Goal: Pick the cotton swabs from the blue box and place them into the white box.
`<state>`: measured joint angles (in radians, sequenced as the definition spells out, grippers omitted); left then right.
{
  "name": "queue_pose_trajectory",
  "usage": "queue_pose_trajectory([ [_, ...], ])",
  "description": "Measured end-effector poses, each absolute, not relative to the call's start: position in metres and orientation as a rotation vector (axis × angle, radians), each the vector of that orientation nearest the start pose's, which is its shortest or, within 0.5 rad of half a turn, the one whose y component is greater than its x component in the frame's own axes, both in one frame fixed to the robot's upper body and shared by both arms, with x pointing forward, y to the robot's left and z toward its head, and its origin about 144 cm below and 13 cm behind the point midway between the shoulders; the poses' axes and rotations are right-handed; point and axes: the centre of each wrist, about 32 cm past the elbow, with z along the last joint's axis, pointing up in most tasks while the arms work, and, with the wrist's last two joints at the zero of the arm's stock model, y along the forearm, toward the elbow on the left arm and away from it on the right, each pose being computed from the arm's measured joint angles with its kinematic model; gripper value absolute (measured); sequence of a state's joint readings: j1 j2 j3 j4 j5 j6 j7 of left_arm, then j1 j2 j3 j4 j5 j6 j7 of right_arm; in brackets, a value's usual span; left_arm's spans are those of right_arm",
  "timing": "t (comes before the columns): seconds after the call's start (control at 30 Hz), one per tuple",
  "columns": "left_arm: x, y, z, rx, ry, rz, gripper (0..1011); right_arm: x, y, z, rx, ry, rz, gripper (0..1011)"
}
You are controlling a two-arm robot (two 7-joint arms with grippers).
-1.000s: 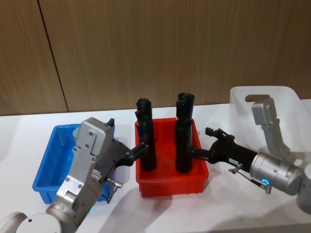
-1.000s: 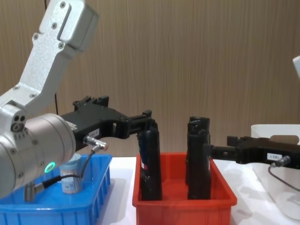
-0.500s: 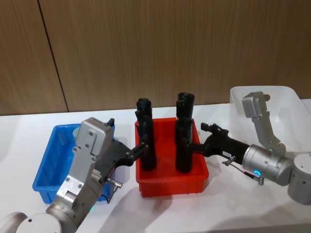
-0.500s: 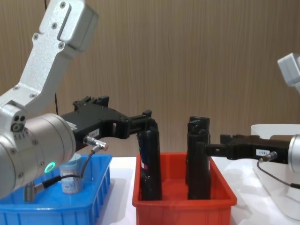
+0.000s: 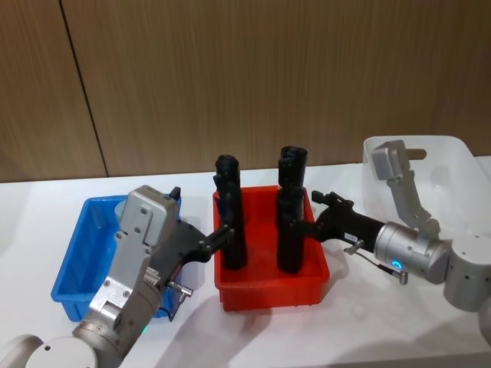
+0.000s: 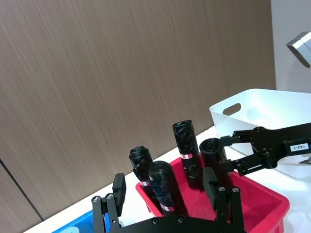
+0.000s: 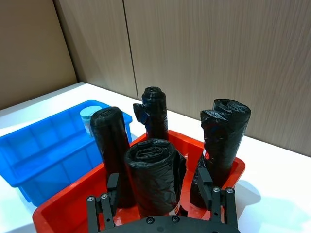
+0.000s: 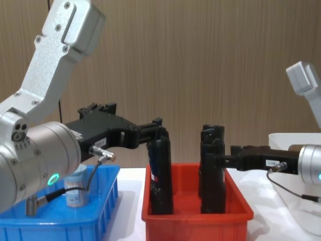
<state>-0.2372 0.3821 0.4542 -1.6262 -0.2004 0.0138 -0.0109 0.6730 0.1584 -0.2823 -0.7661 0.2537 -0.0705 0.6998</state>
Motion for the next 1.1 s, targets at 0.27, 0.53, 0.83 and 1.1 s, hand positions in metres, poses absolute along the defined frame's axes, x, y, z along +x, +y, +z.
queue_pose_trajectory([
  [0.27, 0.492, 0.198, 1.204, 0.061, -0.268, 1.124, 1000, 0.637, -0.247, 1.160, -0.092, 0.074, -0.785, 1002],
  [0.53, 0.492, 0.198, 1.204, 0.061, -0.268, 1.124, 1000, 0.644, -0.245, 1.157, -0.097, 0.080, -0.785, 1002],
  [0.83, 0.492, 0.198, 1.204, 0.061, -0.268, 1.124, 1000, 0.650, -0.244, 1.155, -0.101, 0.083, -0.784, 1002],
  [1.1, 0.492, 0.198, 1.204, 0.061, -0.268, 1.124, 1000, 0.654, -0.243, 1.154, -0.105, 0.083, -0.782, 1002],
])
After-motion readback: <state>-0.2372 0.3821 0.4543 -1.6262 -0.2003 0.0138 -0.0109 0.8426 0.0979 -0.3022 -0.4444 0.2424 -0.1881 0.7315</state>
